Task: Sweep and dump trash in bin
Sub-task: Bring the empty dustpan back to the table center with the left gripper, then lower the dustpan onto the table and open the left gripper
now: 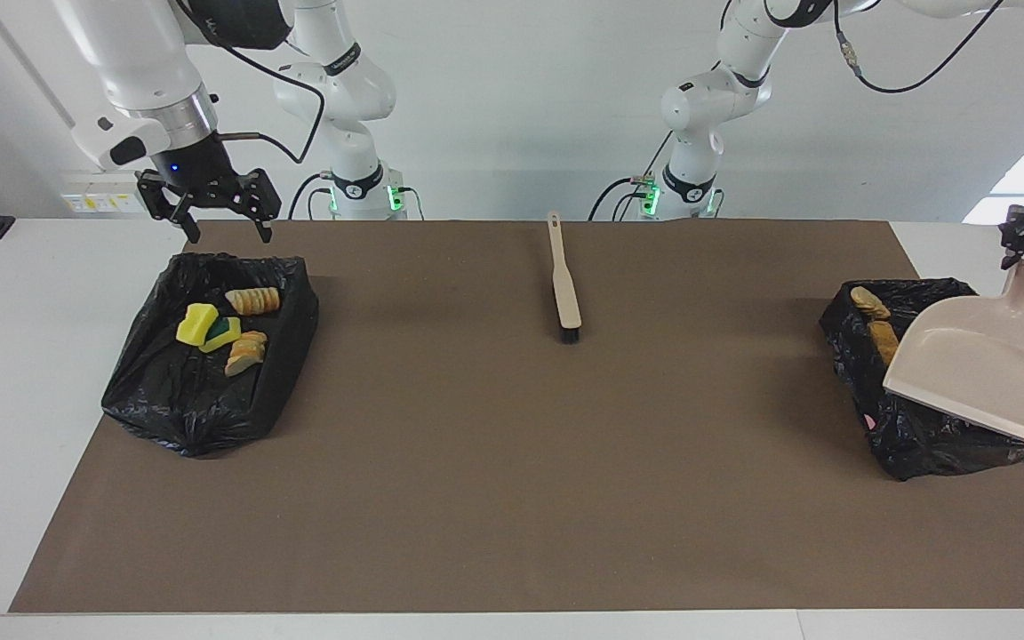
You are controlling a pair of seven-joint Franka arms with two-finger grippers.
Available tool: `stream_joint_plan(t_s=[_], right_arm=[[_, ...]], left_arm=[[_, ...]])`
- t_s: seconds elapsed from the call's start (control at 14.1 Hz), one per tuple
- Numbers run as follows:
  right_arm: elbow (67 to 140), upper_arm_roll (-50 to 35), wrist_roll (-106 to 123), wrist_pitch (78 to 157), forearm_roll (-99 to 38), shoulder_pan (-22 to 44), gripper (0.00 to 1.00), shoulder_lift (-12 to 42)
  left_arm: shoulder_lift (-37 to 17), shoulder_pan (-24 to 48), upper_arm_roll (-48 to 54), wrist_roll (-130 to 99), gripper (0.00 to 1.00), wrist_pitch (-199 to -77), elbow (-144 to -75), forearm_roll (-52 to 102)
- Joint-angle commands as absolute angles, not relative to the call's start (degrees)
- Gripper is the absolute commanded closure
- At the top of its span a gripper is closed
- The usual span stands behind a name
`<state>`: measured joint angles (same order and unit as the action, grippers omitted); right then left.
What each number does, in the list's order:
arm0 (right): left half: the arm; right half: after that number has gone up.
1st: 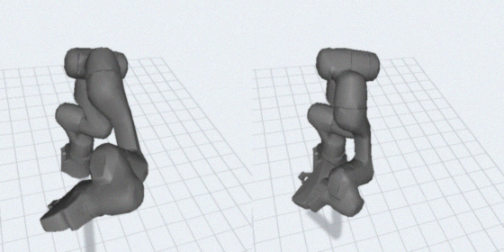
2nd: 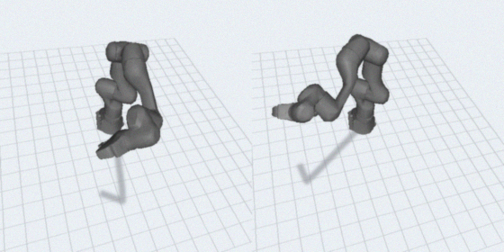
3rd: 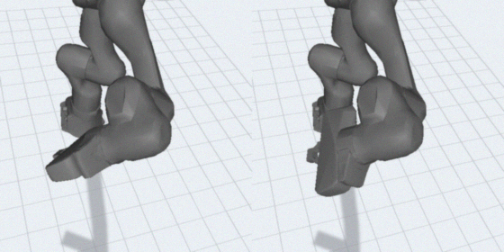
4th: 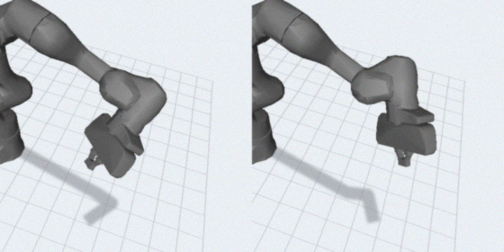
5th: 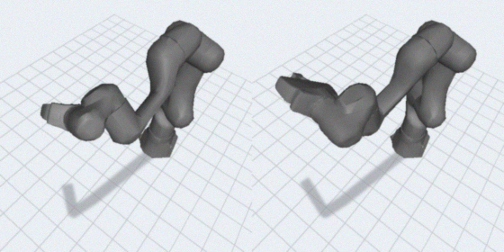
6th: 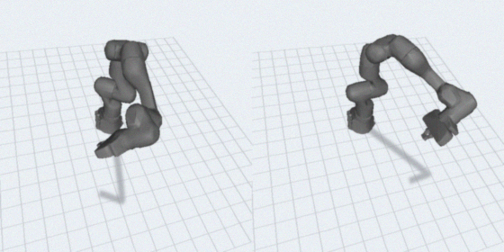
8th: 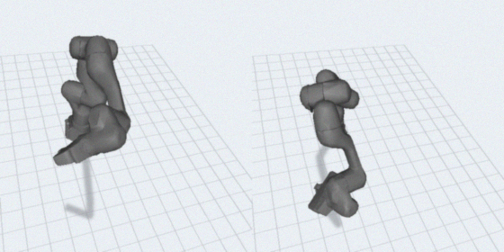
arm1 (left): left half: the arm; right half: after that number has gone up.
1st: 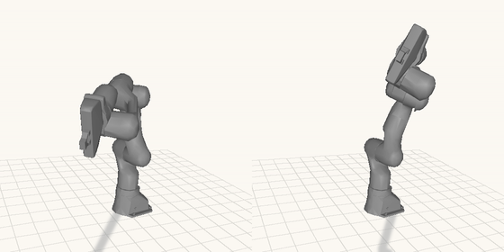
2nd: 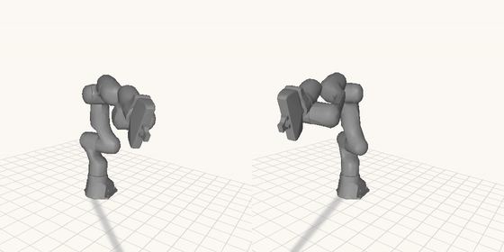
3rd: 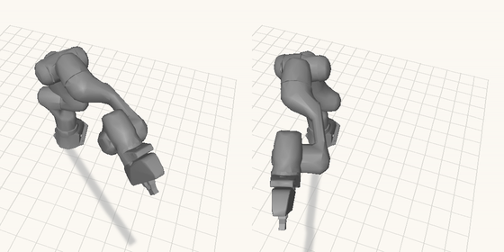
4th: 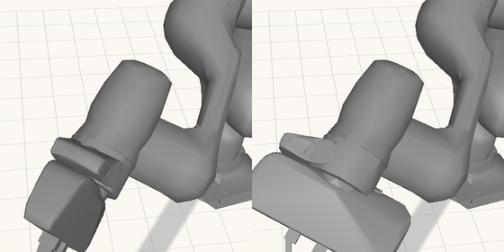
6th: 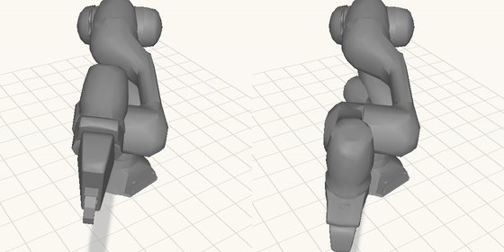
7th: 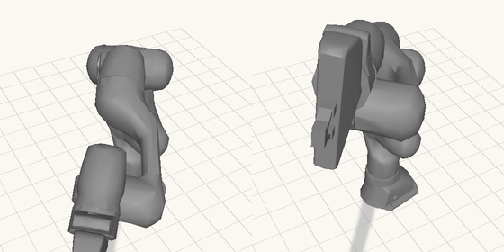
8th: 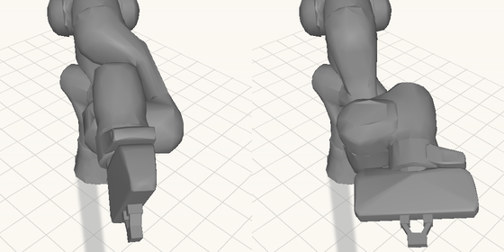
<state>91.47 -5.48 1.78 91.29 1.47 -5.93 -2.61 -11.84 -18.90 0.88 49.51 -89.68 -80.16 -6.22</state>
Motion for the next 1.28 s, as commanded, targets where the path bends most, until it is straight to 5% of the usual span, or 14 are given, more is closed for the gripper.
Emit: stream_joint_plan(t_s=[0.0, 0.43, 0.71, 1.21], right_arm=[[91.84, -5.71, 1.14, 91.05, 1.23, -6.5, 0.0, -3.25], [91.41, -5.63, 1.41, 90.79, 1.49, -6.94, 0.0, -2.81], [91.23, -5.36, 1.49, 87.29, 0.97, -8.09, 0.0, -2.9], [91.23, -0.35, 1.32, 85.87, 0.35, -4.31, 0.0, -4.04]], left_arm=[[-7.48, -12.33, 0.26, 38.35, 1.0, -88.86, -86.55, -4.31], [-2.64, 6.38, 0.26, 12.41, 1.0, -96.22, -97.46, 3.06], [-7.63, 20.45, 0.26, -3.57, 1.0, -107.3, -98.61, 3.6], [-17.05, 30.84, 0.18, -13.26, 1.0, -119.43, -97.73, 11.43]])
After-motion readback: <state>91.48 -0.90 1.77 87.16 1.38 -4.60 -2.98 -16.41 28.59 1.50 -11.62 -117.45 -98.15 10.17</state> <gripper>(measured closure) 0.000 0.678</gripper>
